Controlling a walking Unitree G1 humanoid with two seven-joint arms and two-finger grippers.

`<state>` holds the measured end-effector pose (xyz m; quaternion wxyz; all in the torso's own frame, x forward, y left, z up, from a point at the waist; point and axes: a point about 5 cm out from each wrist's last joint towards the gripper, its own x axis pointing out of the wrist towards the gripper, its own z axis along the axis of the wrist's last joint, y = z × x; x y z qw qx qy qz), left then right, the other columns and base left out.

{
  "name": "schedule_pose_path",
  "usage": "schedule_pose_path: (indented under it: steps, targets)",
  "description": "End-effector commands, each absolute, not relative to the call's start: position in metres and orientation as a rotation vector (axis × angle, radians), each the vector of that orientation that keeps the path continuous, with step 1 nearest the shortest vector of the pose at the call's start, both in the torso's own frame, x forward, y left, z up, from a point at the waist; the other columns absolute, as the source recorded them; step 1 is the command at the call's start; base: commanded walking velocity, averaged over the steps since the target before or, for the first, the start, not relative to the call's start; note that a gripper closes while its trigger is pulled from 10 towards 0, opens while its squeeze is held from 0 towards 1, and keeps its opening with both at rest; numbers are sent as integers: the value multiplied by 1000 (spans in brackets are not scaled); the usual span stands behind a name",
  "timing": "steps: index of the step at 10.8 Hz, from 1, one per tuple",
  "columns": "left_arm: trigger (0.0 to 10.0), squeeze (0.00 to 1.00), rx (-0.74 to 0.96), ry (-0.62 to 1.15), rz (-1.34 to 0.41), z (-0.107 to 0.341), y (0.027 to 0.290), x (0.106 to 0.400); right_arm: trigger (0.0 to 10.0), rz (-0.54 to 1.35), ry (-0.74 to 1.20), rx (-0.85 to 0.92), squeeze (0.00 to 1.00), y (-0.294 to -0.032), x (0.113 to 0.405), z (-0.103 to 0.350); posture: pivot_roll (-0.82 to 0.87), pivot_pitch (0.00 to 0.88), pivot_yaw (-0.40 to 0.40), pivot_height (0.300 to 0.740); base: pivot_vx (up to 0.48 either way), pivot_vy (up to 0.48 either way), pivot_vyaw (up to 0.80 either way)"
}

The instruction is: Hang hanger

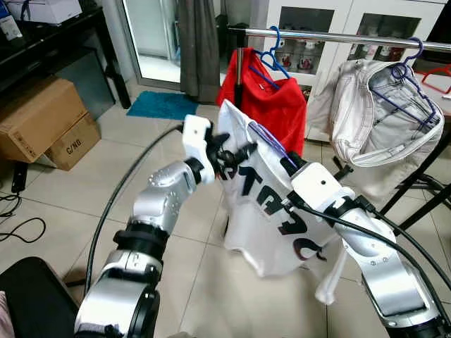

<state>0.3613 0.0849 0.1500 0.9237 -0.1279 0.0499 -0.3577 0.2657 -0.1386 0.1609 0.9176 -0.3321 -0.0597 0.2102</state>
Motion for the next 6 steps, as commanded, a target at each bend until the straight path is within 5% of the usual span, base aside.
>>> schedule_pose_path:
  steps: [1, 2, 6]
  targets:
    - [4118, 0, -267, 88, -725, 155, 85, 366, 0, 446, -204, -709, 0, -133, 266, 176, -95, 0, 47, 740, 0, 0, 0]
    - [0, 0, -257, 83, -729, 155, 84, 367, 0, 447, -203, -712, 0, -133, 266, 175, -96, 0, 47, 740, 0, 0, 0]
    - [0, 0, -252, 70, -717, 154, 85, 370, 0, 456, -203, -720, 0, -132, 266, 174, -95, 0, 41, 740, 0, 0, 0]
